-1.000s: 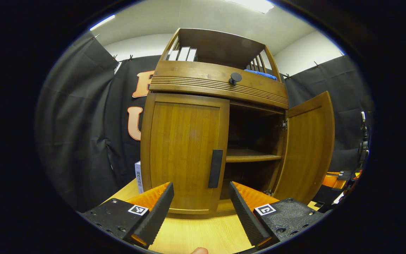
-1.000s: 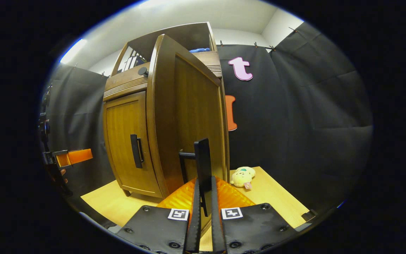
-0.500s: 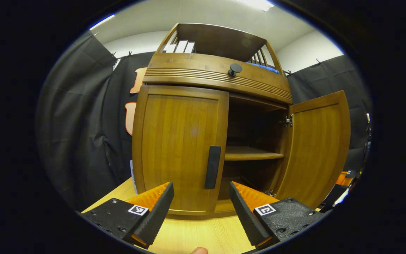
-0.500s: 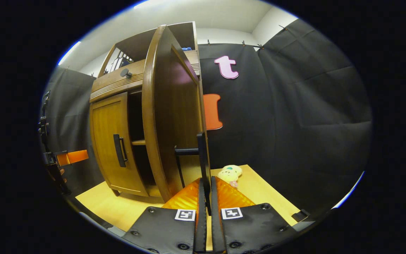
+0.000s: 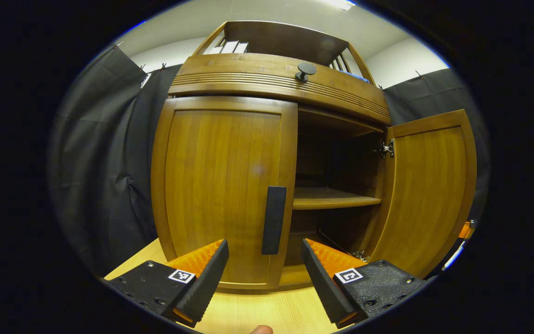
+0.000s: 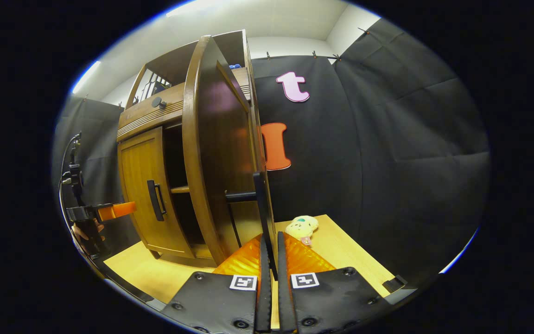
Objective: Open the right door of the double-door shoe cabinet with the right hand, and open the left door with the left hand.
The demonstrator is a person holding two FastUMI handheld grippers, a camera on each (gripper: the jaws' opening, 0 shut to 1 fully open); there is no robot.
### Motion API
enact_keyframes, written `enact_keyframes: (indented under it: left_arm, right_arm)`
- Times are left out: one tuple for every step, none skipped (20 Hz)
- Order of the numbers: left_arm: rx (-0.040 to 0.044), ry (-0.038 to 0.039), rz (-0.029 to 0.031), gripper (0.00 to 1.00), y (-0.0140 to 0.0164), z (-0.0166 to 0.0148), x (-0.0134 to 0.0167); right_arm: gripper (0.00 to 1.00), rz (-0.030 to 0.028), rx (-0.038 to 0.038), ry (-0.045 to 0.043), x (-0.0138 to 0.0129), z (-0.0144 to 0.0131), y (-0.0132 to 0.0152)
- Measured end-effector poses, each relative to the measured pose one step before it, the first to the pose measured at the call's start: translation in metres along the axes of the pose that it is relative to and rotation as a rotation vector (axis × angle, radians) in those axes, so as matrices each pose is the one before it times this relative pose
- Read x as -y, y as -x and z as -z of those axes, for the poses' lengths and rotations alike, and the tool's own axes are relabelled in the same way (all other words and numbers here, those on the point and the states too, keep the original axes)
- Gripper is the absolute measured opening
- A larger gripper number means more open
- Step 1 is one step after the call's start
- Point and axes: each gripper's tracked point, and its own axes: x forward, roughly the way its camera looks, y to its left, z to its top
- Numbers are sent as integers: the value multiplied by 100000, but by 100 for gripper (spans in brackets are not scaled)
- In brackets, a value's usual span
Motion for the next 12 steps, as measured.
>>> enact_keyframes:
  left_arm:
    - [-464,-16,-305,92,62,29,-40]
    - [12,-225,-586,92,7,-42,-31]
    - [294,-296,-398,92,-163,122,-54]
    - [179,-287,-103,92,-84,38,19]
    - [-216,-119,-171,92,46,60,-5]
    - [-450,53,-86,92,-21,74,-9]
    - [-245,319,258,95,32,25,27]
    - [-313,246,317,92,-93,11,22]
    - [-417,-272,211,92,31,79,-46]
    - [-87,-569,-402,92,53,-10,-50]
    - [-17,-549,-730,92,-23,135,-95]
    - [-29,-167,-199,92,-96,85,47]
  right_arm:
    - [14,-83,158,-36,197,33,160]
    - [14,114,427,-266,274,14,22]
    - [14,143,286,-434,225,6,198]
    - [14,261,438,-681,159,45,95]
    - [14,357,456,-493,293,43,239]
    - [14,683,632,564,287,85,135]
    - [14,1167,798,940,266,6,169]
    - [14,823,373,1020,306,-12,-3]
    - [13,577,194,407,297,34,117]
    - [13,296,27,-235,219,-7,59]
    - [14,50,-29,-481,-34,-36,-26]
    - [14,231,56,-154,165,-1,114]
